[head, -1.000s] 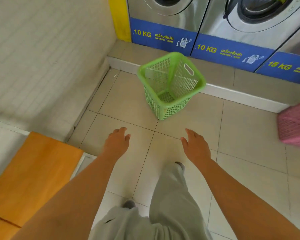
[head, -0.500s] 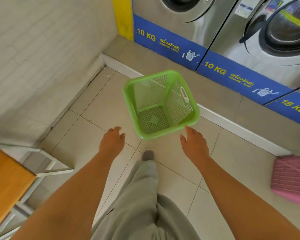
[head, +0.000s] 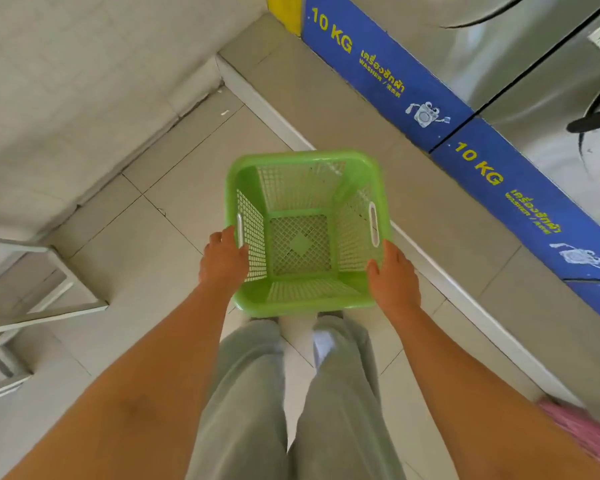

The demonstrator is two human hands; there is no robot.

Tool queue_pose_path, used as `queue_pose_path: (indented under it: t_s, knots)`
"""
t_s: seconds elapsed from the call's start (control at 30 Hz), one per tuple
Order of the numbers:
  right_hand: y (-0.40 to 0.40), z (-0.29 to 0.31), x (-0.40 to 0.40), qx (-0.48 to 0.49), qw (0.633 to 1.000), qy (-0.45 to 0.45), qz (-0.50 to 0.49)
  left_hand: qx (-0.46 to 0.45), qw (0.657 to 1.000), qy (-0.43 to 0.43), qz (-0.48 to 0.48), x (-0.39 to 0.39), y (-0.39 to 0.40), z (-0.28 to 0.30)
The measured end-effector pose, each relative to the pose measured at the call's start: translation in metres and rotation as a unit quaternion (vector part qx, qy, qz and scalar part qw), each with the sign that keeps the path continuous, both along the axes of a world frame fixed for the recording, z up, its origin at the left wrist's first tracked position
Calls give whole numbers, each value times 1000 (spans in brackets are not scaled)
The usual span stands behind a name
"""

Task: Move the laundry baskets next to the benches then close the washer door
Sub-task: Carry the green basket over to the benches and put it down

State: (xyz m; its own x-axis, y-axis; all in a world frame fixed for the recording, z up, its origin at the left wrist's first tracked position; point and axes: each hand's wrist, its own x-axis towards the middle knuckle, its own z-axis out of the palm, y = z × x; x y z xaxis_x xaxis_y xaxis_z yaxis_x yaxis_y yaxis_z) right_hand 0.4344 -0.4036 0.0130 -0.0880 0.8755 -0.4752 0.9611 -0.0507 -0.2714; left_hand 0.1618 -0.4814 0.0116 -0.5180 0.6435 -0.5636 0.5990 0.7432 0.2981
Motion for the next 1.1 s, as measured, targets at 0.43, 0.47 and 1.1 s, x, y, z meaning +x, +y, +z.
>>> queue_pose_path:
  t_s: [0.43,0.47,1.1]
  knots:
    - [94,-129,27,16,997,19,70,-54,989,66,124,0,12,-126]
    - [95,-137,27,23,997,27,68,-43,989,65,127,-3,11,-134]
    - [91,-142,23,116,984,120,66,116,978,89,146,-12,-7,-142]
